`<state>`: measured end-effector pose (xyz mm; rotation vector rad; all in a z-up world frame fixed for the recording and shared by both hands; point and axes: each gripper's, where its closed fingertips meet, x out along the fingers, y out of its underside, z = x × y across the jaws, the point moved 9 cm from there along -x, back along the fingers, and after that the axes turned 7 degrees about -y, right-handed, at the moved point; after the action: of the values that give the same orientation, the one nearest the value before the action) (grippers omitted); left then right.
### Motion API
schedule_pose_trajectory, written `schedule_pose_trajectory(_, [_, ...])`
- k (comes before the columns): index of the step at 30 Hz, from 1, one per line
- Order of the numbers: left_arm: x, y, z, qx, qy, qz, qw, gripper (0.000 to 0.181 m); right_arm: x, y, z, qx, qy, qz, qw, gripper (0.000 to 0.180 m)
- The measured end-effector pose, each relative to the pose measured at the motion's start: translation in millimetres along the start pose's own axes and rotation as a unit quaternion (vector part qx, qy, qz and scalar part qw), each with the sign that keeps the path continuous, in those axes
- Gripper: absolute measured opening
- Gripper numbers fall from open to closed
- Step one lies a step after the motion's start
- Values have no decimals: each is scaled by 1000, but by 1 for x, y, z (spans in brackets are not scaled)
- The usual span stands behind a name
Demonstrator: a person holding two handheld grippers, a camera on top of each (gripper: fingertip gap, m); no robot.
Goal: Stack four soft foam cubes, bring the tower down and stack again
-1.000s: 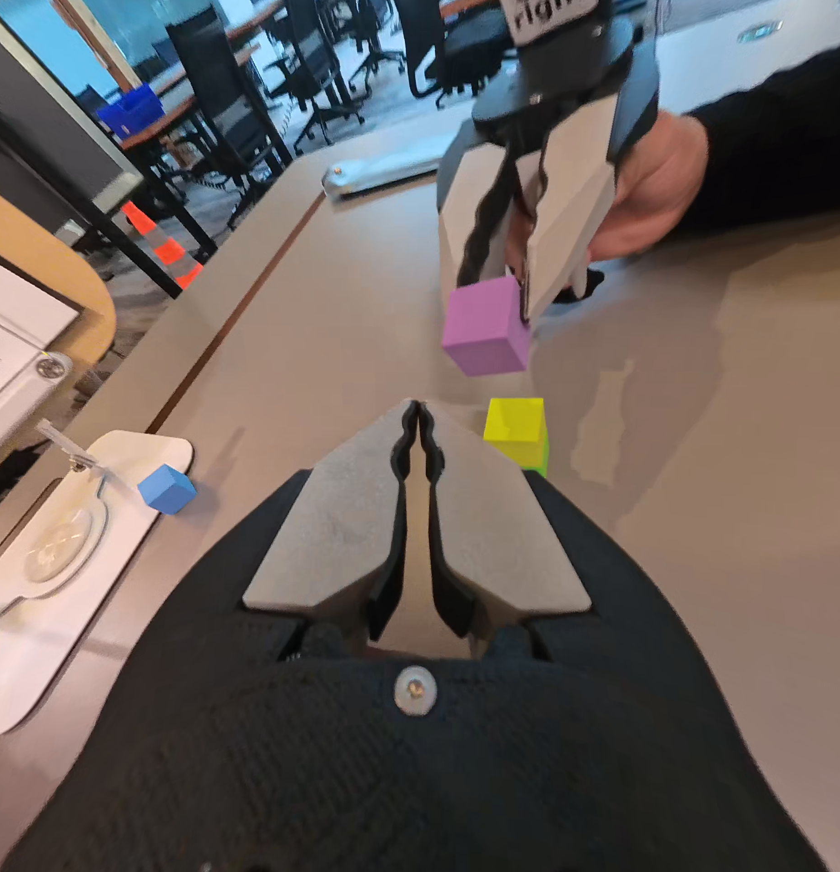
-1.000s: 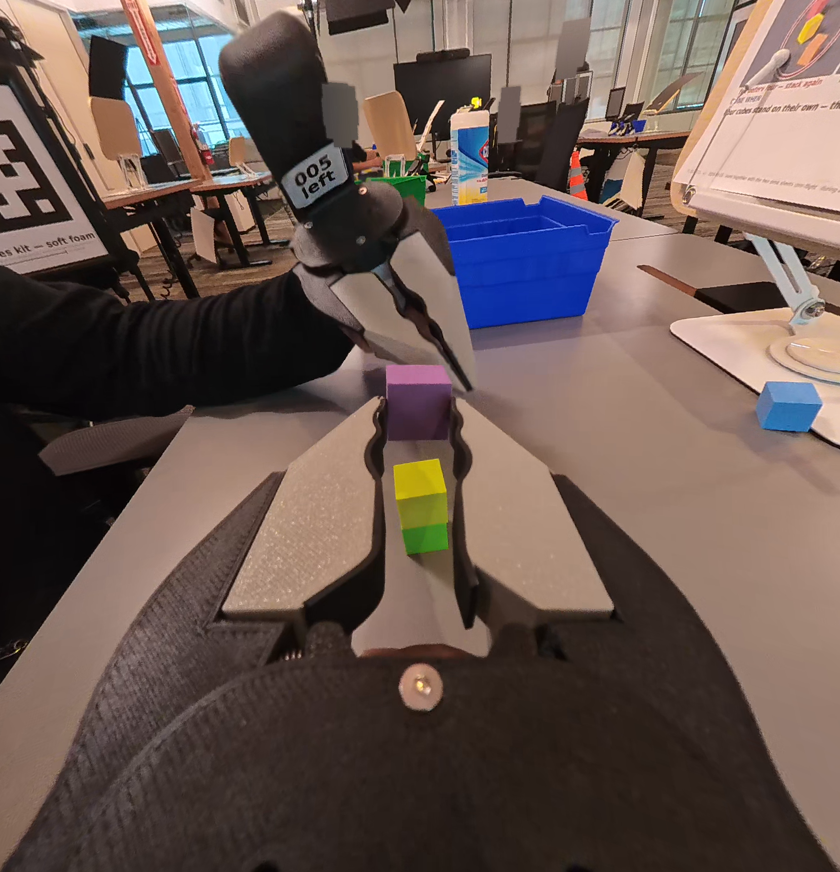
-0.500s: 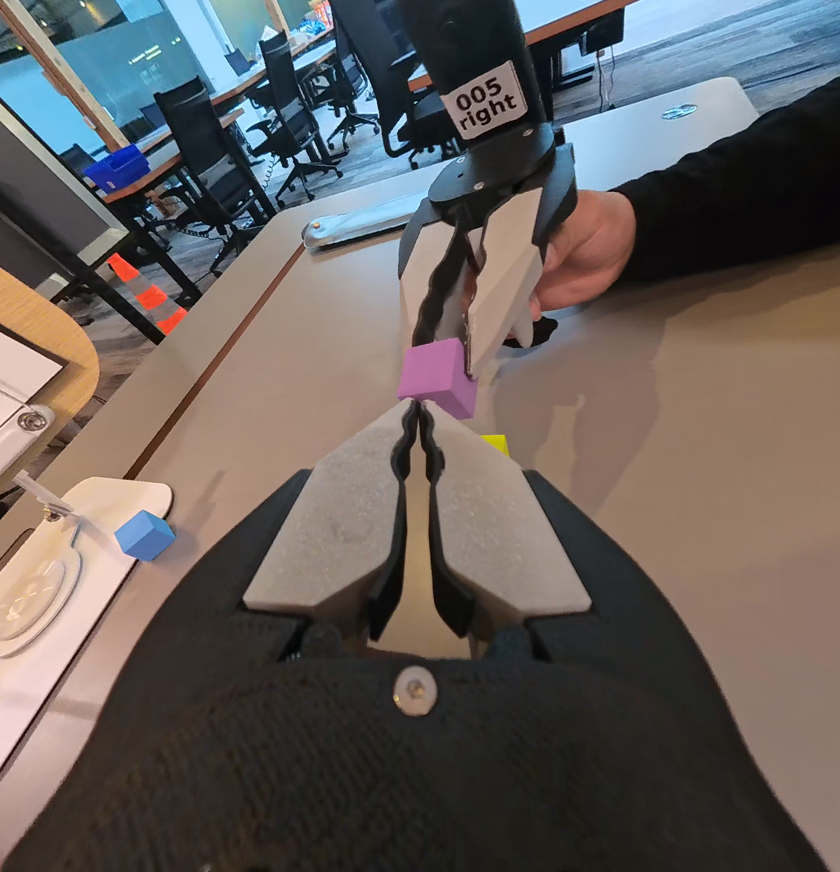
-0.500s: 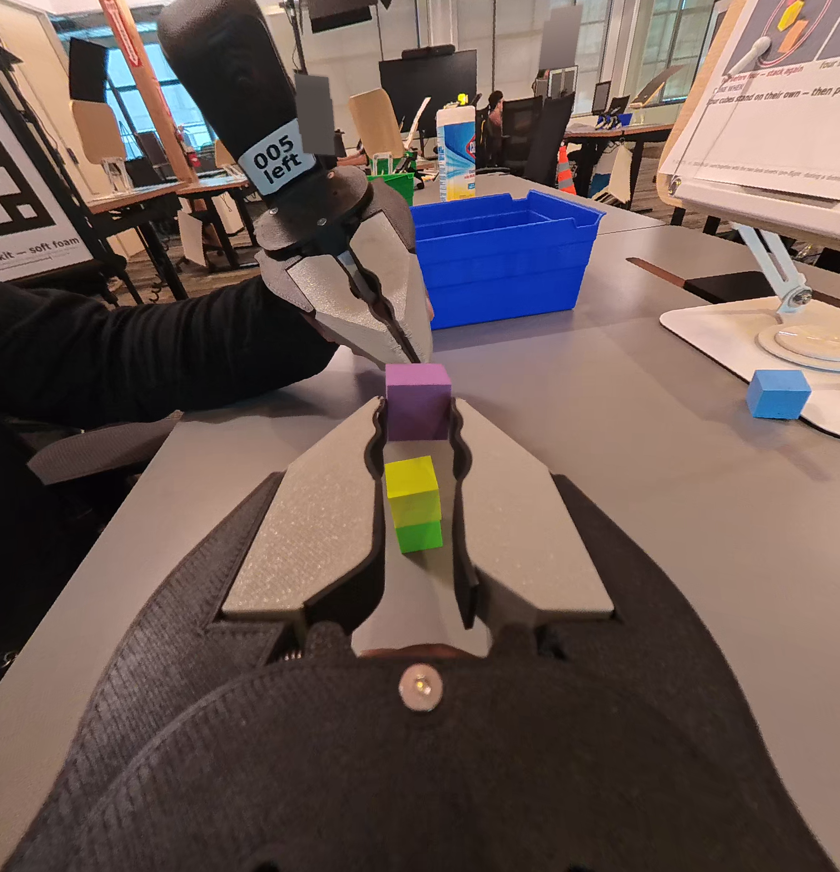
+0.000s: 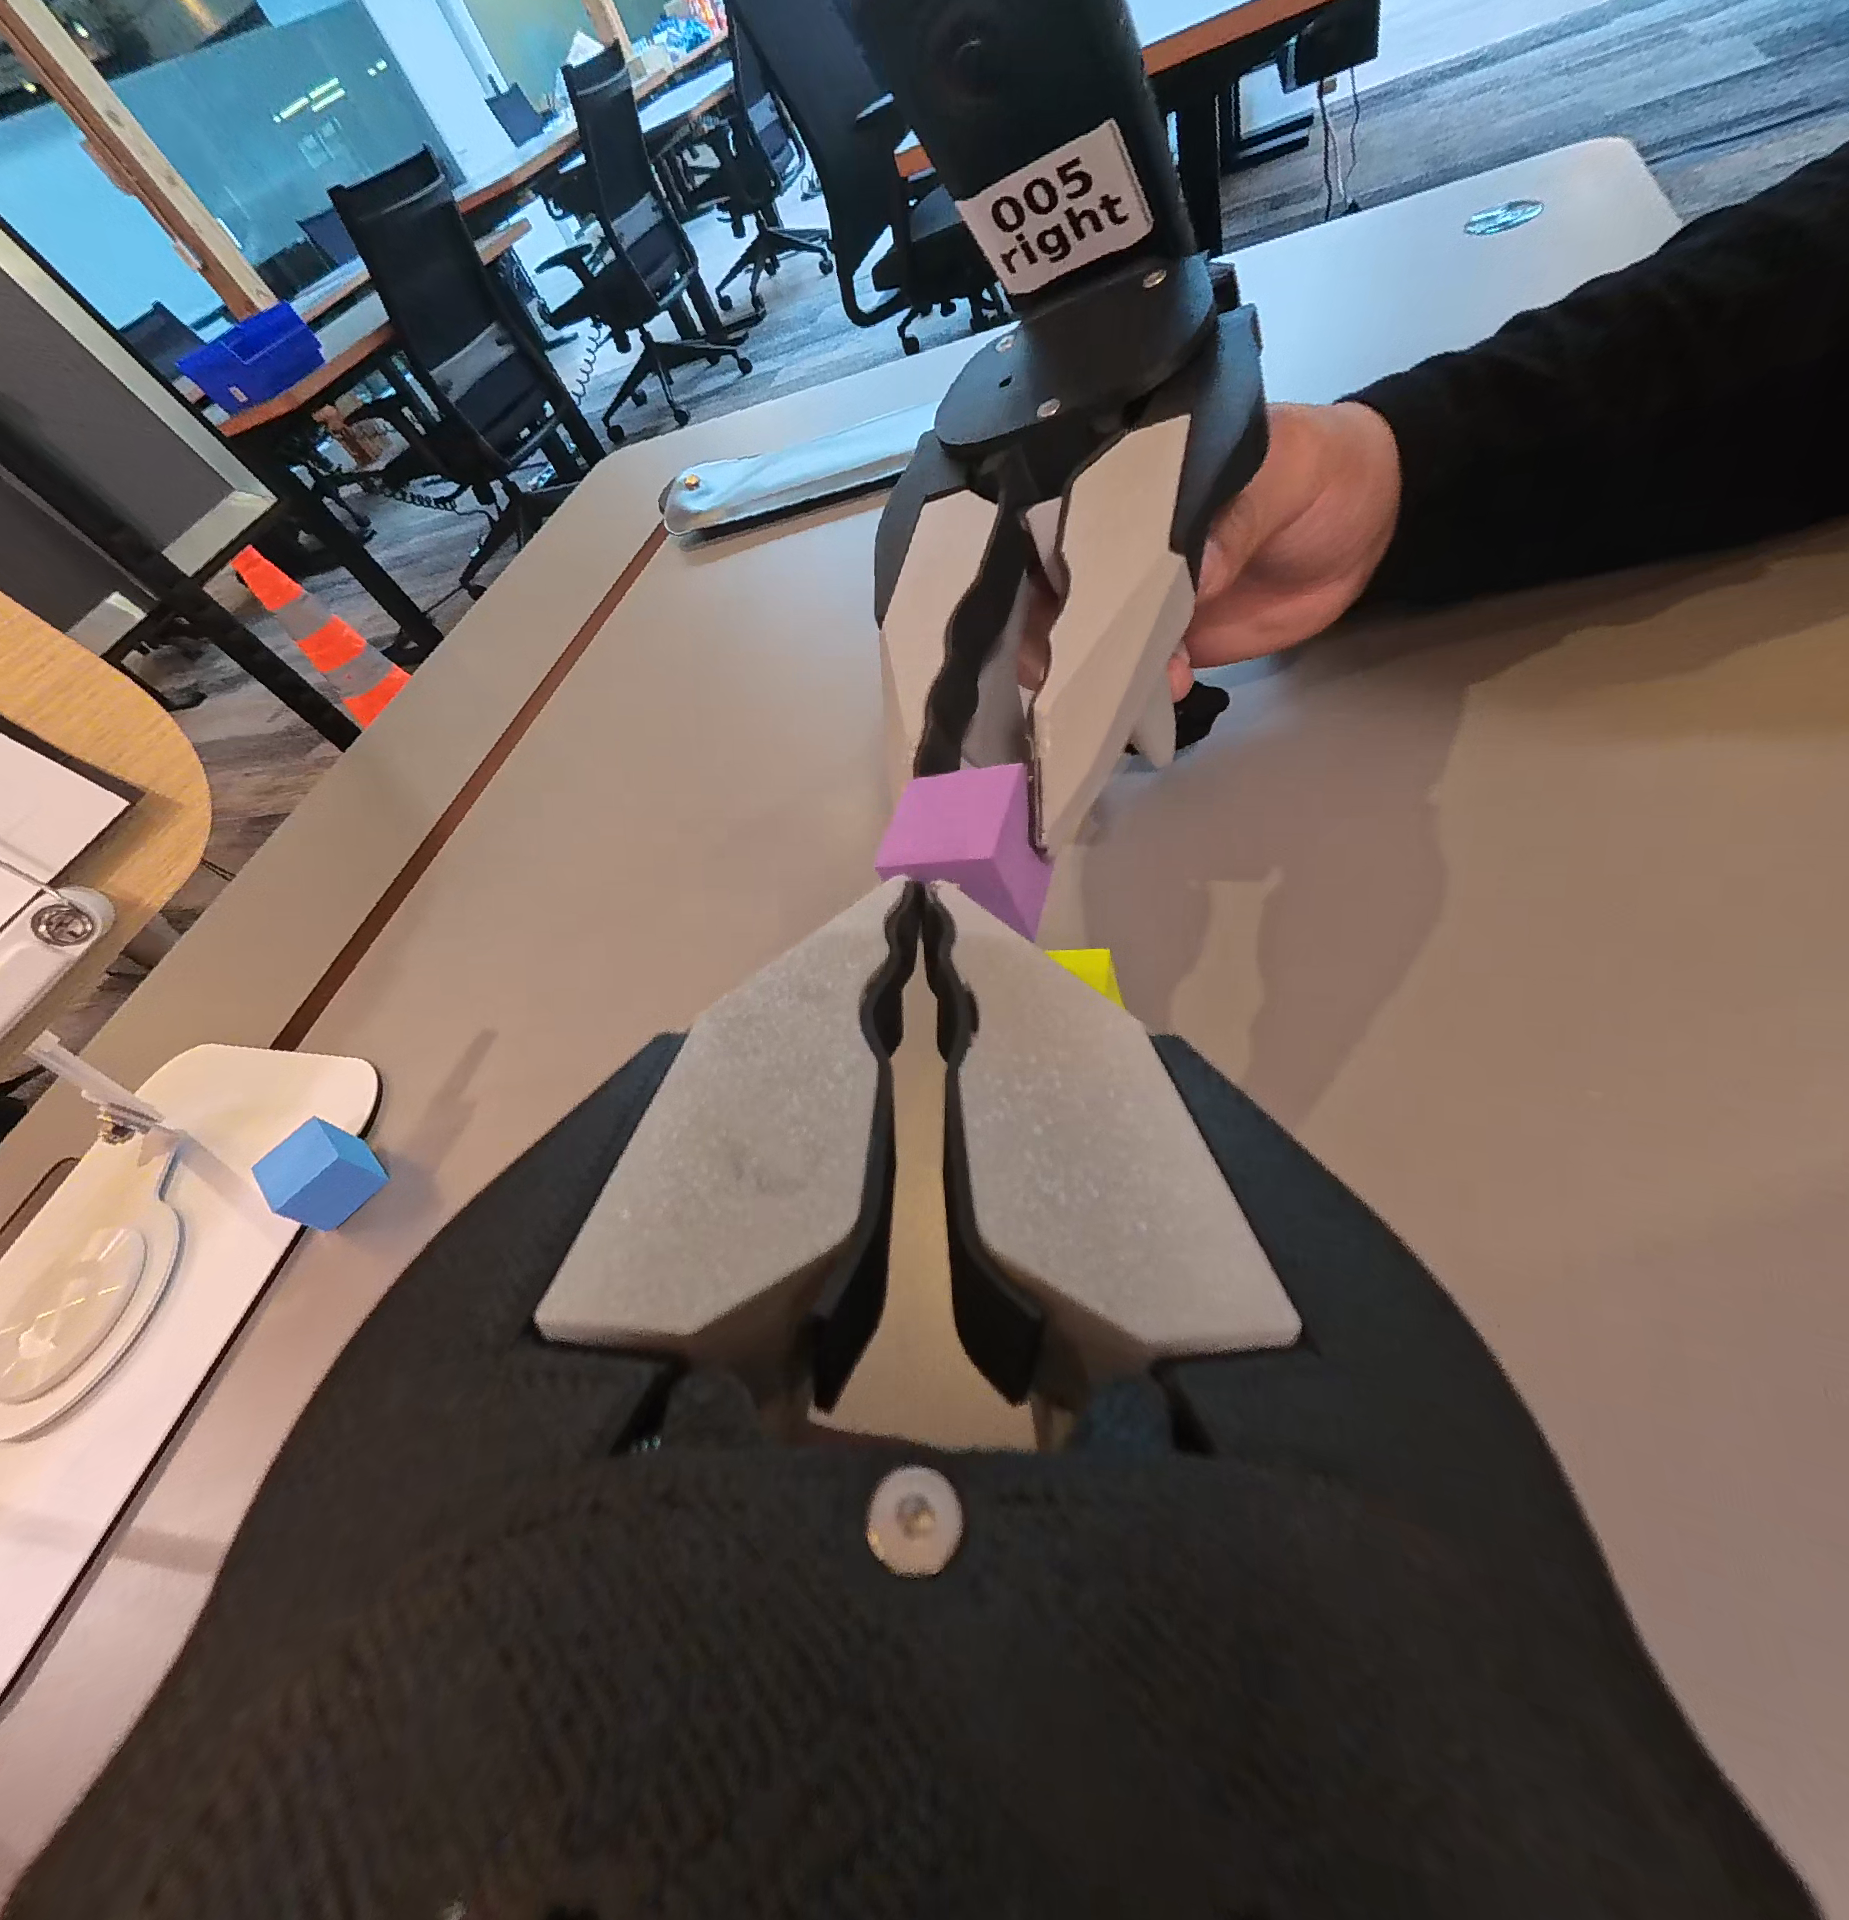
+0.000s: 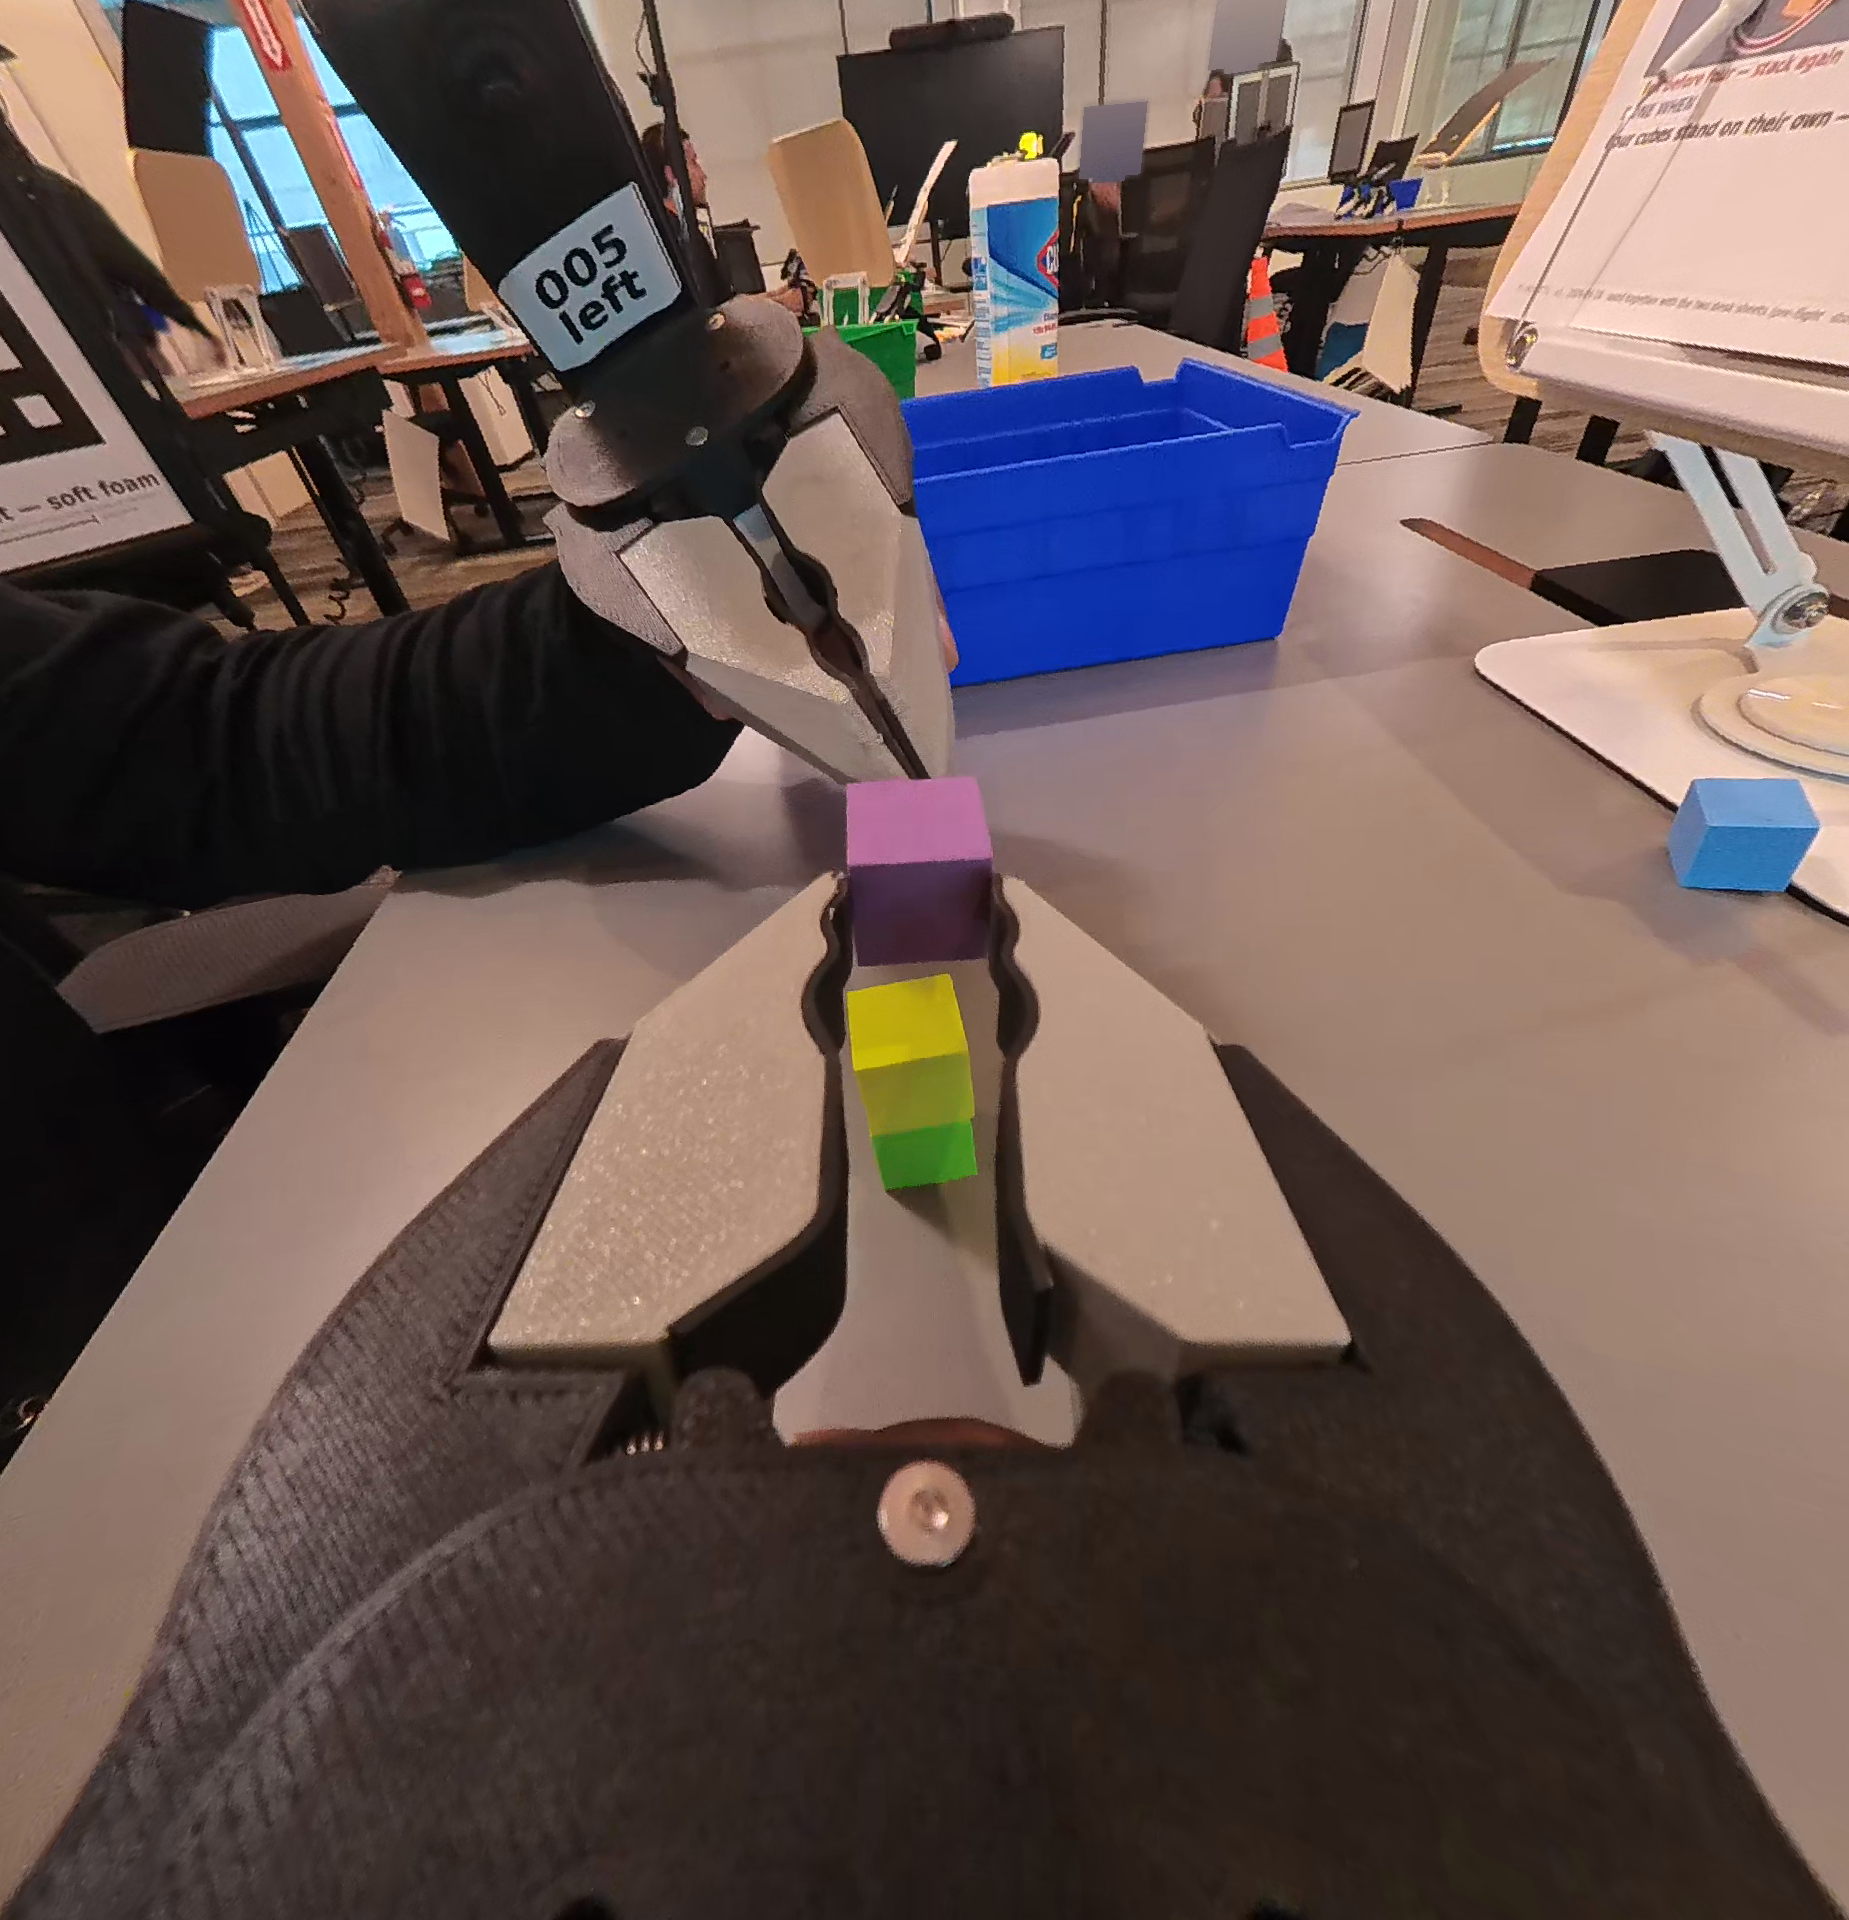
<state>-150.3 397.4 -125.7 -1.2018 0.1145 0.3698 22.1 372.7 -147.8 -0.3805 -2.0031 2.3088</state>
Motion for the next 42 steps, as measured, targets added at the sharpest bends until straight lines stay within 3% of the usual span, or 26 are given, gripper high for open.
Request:
schedule_pose_trajectory(29, [-11,11,19,-20,-31,17,999,0,3,5,-2,11,-11,21,1000,23])
schedule_pose_trajectory(38, [4,36,29,-51,-72,92,992,0,9,11,2,-8,-22,56,998,23])
schedule_pose_trajectory(42, [10,57,42,-105,-116,179,971,0,6,11,2,-11,-23,52,998,23])
